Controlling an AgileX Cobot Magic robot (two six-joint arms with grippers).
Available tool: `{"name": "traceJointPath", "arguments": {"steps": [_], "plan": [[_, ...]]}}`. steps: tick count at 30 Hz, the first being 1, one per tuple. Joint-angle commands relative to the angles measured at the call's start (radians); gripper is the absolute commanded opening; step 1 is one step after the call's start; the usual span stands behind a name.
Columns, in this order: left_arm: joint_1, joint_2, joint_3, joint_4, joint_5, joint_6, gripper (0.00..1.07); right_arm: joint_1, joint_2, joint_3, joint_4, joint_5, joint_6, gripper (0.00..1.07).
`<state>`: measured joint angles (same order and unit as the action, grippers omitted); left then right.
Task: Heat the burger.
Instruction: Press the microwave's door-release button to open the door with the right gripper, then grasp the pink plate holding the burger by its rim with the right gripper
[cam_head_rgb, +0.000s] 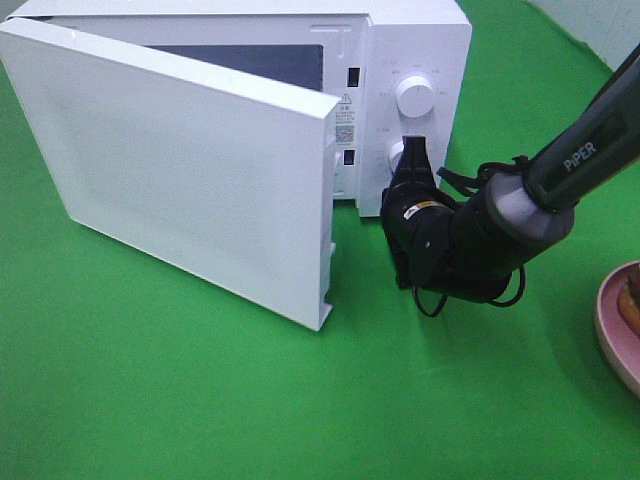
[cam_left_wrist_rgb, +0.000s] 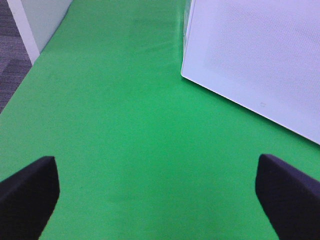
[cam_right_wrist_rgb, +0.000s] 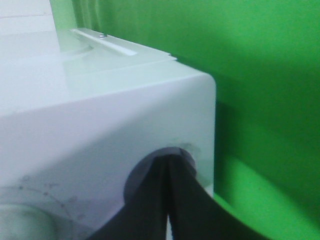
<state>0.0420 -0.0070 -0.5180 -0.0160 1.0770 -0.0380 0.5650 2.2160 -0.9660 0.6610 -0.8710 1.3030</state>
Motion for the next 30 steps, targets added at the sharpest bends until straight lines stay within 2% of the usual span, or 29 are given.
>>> {"name": "traceJointPath", "arguments": {"steps": [1,10,20,30], "plan": [[0.003,-0.004,0.003,-0.001,-0.01,0.001,1.0,-0.05,-0.005,-0.101,-0.068,-0.215,-0.023,0.0],[0.003,-0.004,0.003,-0.001,-0.01,0.001,1.0,-0.048,-0.036,-0.084,-0.065,-0.153,-0.022,0.0],[0.003,-0.004,0.003,-0.001,-0.01,0.003,1.0,-0.048,-0.114,0.045,-0.086,-0.038,0.0,0.0],[0.003,-0.004,0.003,-0.001,-0.01,0.003,1.0,-0.048,-0.189,0.111,-0.136,0.128,0.0,0.0]]}}
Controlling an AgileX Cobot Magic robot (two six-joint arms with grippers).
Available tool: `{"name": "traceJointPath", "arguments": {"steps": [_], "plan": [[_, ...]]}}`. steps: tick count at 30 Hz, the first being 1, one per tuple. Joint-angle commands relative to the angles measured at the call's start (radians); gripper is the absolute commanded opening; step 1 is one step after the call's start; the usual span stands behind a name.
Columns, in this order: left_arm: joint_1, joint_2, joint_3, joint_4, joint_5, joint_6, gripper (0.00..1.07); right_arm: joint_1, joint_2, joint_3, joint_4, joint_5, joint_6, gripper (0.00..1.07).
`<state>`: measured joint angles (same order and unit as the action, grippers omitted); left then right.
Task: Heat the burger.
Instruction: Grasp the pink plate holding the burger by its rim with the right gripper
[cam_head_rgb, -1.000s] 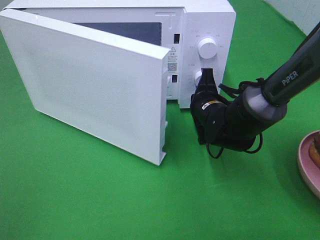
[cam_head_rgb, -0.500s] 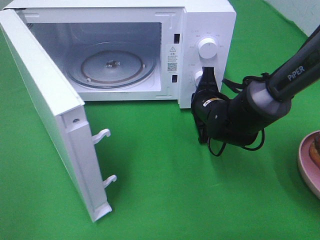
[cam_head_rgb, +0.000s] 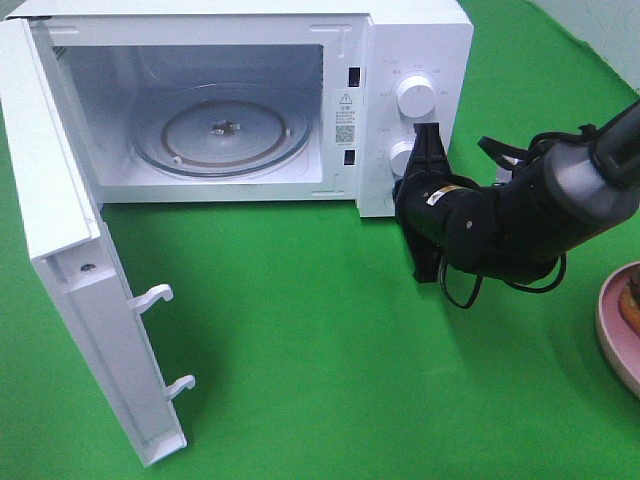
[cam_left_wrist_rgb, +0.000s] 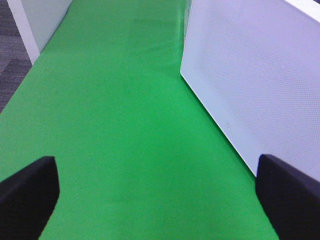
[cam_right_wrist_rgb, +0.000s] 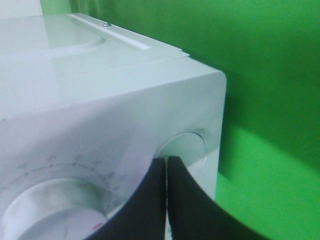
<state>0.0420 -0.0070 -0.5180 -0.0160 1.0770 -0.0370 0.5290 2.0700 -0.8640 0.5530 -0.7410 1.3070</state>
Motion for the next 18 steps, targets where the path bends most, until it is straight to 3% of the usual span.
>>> {"name": "traceJointPath", "arguments": {"steps": [1,12,18], "plan": [[0.003,-0.004,0.003,-0.001,-0.01,0.002,1.0,-0.012,-0.059,0.025,-0.036,0.027,-0.012,0.0],[0.003,-0.004,0.003,-0.001,-0.01,0.003,1.0,-0.012,-0.18,0.101,-0.077,0.245,-0.158,0.0],[0.003,-0.004,0.003,-0.001,-0.01,0.003,1.0,-0.012,-0.248,0.114,-0.109,0.366,-0.396,0.0]]}}
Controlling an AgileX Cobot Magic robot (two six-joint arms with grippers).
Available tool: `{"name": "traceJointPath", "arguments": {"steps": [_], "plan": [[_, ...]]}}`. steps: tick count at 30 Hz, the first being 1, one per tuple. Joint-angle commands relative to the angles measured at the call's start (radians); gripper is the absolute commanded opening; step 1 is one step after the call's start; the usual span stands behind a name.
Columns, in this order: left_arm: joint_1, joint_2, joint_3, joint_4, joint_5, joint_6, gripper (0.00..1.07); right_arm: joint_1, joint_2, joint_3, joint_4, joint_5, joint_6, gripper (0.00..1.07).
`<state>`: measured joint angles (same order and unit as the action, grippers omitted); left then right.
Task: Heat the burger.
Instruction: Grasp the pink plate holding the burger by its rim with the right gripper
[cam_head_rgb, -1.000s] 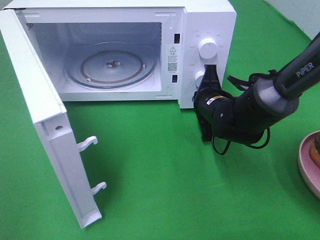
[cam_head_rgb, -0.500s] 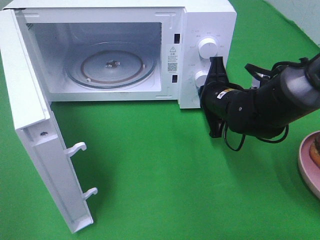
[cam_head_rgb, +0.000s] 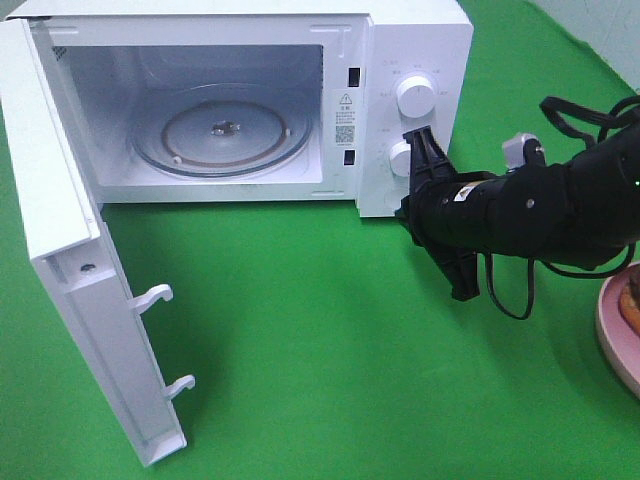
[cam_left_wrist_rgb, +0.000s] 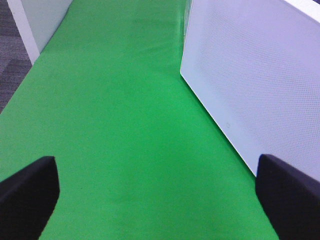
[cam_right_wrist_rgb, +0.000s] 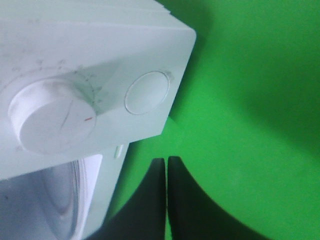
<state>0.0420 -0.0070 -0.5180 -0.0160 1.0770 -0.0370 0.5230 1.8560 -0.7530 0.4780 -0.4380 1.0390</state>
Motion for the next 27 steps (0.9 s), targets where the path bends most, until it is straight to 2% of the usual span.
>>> {"name": "traceJointPath", "arguments": {"steps": [1,7,9,12,16,17,18,23,27], "plan": [[0.003,-0.004,0.003,-0.001,-0.01,0.003,1.0,-0.006,-0.058,0.003,-0.057,0.119,-0.223,0.0],[0.003,-0.004,0.003,-0.001,-0.01,0.003,1.0,-0.006,-0.106,0.003,-0.058,0.243,-0.447,0.01],[0.003,-0.004,0.003,-0.001,-0.01,0.003,1.0,-0.006,-0.141,0.003,-0.058,0.335,-0.657,0.03],[0.003,-0.004,0.003,-0.001,-0.01,0.003,1.0,-0.006,-0.15,0.003,-0.058,0.359,-0.705,0.03],[0.003,-0.004,0.003,-0.001,-0.01,0.003,1.0,-0.006,-0.192,0.003,-0.069,0.522,-0.96,0.04],[0.003,-0.004,0.003,-0.001,-0.01,0.003,1.0,-0.006,-0.192,0.003,-0.069,0.522,-0.96,0.04],[0.003,-0.004,0.003,-0.001,-0.01,0.003,1.0,-0.006,-0.203,0.003,-0.093,0.585,-1.027,0.04],[0.003,-0.004,0.003,-0.001,-0.01,0.003,1.0,-0.006,-0.219,0.003,-0.142,0.692,-1.079,0.05],[0.003,-0.004,0.003,-0.001,-0.01,0.003,1.0,-0.008,-0.285,0.003,-0.3,0.858,-1.092,0.06]]}}
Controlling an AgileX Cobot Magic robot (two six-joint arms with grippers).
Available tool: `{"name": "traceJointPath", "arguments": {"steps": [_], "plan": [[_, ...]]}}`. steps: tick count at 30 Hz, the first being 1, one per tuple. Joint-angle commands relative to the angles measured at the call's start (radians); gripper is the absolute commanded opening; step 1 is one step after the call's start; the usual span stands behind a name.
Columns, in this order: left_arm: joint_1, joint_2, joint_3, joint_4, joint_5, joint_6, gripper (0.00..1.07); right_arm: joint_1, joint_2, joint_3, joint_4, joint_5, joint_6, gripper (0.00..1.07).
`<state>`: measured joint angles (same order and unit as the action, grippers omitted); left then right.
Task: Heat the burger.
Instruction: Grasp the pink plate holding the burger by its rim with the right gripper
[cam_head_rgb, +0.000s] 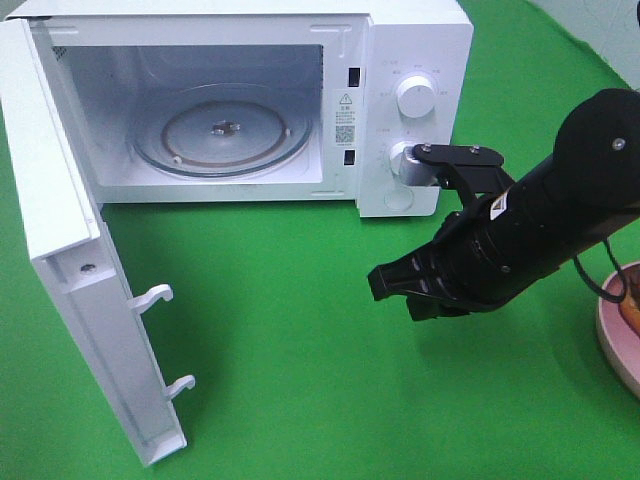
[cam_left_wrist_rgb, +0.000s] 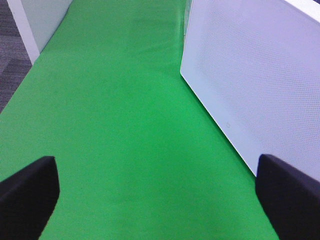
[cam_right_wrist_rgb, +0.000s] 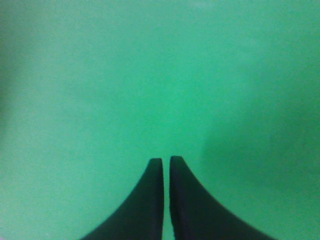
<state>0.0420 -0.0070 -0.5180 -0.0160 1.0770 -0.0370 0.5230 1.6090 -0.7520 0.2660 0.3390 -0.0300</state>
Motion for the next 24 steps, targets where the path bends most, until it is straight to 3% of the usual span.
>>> {"name": "traceJointPath", "arguments": {"steps": [1,3,5,11,17,24], "plan": [[0.003,-0.004,0.003,-0.001,-0.01,0.003,1.0,-0.008,-0.038,0.002,-0.088,0.081,-0.023,0.06],[0.003,-0.004,0.003,-0.001,-0.01,0.003,1.0,-0.008,-0.05,0.002,-0.117,0.102,-0.023,0.06],[0.003,-0.004,0.003,-0.001,-0.01,0.003,1.0,-0.009,-0.111,0.002,-0.248,0.2,-0.022,0.06],[0.003,-0.004,0.003,-0.001,-0.01,0.003,1.0,-0.009,-0.178,0.002,-0.39,0.349,-0.022,0.06],[0.003,-0.004,0.003,-0.001,-0.01,0.003,1.0,-0.036,-0.196,0.005,-0.442,0.448,-0.022,0.06],[0.003,-0.004,0.003,-0.001,-0.01,0.003,1.0,-0.131,-0.207,0.032,-0.479,0.48,-0.033,0.06]]}}
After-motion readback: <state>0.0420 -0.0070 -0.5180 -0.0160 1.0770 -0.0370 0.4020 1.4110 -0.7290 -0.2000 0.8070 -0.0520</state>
